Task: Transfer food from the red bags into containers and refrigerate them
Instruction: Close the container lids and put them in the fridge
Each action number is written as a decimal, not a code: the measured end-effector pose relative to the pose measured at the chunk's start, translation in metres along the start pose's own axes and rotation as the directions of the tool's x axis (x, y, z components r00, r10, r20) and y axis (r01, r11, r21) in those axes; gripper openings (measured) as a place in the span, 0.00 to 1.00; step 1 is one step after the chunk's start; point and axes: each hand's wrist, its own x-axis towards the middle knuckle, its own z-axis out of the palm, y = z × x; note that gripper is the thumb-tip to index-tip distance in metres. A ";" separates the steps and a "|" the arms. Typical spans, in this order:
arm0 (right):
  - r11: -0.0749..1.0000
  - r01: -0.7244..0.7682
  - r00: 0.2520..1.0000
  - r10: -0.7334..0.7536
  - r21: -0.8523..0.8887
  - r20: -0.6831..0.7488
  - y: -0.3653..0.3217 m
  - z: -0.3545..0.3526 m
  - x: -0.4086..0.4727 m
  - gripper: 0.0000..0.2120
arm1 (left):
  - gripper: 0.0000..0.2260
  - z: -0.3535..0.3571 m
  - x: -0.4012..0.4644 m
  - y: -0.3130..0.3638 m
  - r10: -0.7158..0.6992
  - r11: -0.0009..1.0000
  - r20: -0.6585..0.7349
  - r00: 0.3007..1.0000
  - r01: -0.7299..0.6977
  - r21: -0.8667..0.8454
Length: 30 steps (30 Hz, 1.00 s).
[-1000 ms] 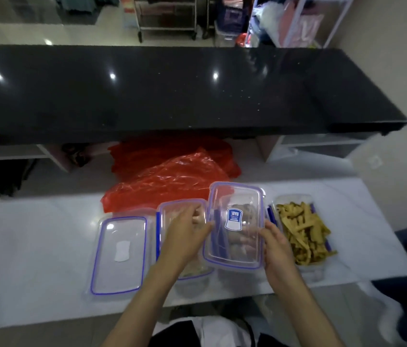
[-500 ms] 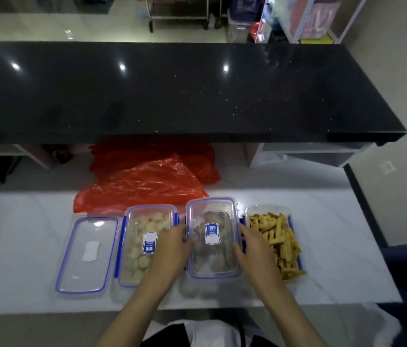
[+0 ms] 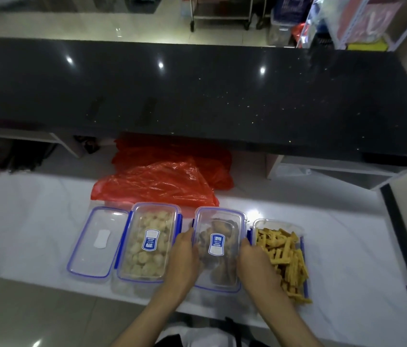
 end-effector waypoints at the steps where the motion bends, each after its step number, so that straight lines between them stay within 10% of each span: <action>1: 1.000 0.008 1.000 -0.008 -0.023 0.009 -0.002 0.000 0.000 0.18 | 0.17 -0.001 -0.001 -0.001 -0.001 1.000 -0.008 1.000 0.001 -0.004; 14: 0.951 -0.087 0.996 0.091 0.297 0.001 -0.013 0.013 -0.001 0.07 | 0.20 -0.015 0.020 -0.034 -0.201 0.953 0.196 0.960 0.238 -0.186; 21: 0.909 -0.091 0.996 0.086 0.407 0.030 -0.016 0.016 -0.002 0.26 | 0.23 -0.018 0.024 -0.042 -0.230 0.841 0.204 0.951 0.300 -0.450; 30: 0.743 -0.109 0.991 0.032 0.661 0.128 -0.015 0.011 -0.002 0.35 | 0.26 -0.014 0.025 -0.057 -0.143 0.909 0.235 0.962 0.221 -0.352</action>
